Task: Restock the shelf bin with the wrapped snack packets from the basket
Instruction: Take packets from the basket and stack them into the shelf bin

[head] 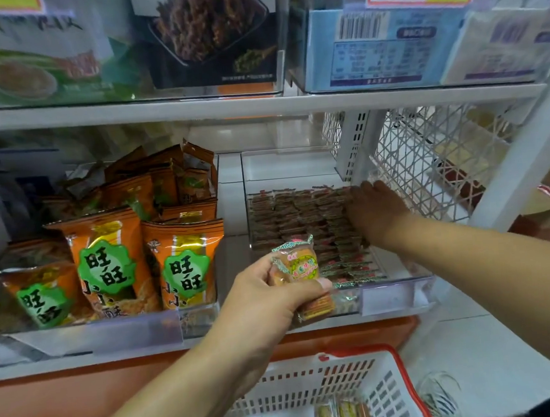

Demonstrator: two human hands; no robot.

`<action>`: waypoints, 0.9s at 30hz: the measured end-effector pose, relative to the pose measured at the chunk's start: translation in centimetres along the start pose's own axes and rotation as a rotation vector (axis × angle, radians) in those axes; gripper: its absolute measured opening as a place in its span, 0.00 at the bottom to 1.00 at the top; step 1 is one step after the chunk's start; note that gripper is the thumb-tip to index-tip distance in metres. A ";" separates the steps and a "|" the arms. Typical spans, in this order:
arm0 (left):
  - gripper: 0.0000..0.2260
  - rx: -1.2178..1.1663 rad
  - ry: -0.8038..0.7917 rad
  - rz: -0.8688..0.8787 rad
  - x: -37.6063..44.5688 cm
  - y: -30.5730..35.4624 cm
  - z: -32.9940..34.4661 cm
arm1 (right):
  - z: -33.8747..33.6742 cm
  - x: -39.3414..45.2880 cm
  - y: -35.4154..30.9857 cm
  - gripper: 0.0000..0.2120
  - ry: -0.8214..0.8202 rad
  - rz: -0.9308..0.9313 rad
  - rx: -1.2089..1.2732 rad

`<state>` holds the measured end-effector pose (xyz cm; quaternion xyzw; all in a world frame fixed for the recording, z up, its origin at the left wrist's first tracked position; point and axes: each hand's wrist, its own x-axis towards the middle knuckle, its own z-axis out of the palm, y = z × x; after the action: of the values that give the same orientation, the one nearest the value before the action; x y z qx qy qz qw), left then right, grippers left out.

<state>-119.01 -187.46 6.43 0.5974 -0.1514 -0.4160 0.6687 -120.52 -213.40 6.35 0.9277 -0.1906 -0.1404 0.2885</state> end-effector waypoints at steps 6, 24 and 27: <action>0.15 -0.023 0.026 -0.010 0.0 0.0 -0.2 | -1.4 0.7 1.3 0.09 -0.025 -0.061 0.259; 0.16 -0.171 -0.101 -0.032 -2.2 1.9 -0.6 | -7.5 -12.2 -3.3 0.08 0.105 -0.268 1.663; 0.22 -0.326 -0.063 -0.105 -2.8 2.5 -0.6 | -7.2 -12.8 -3.6 0.08 0.239 -0.107 1.929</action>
<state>-119.36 -185.10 9.39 0.4747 -0.0713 -0.4881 0.7289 -128.21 -201.65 11.82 0.7811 -0.1507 0.1582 -0.5850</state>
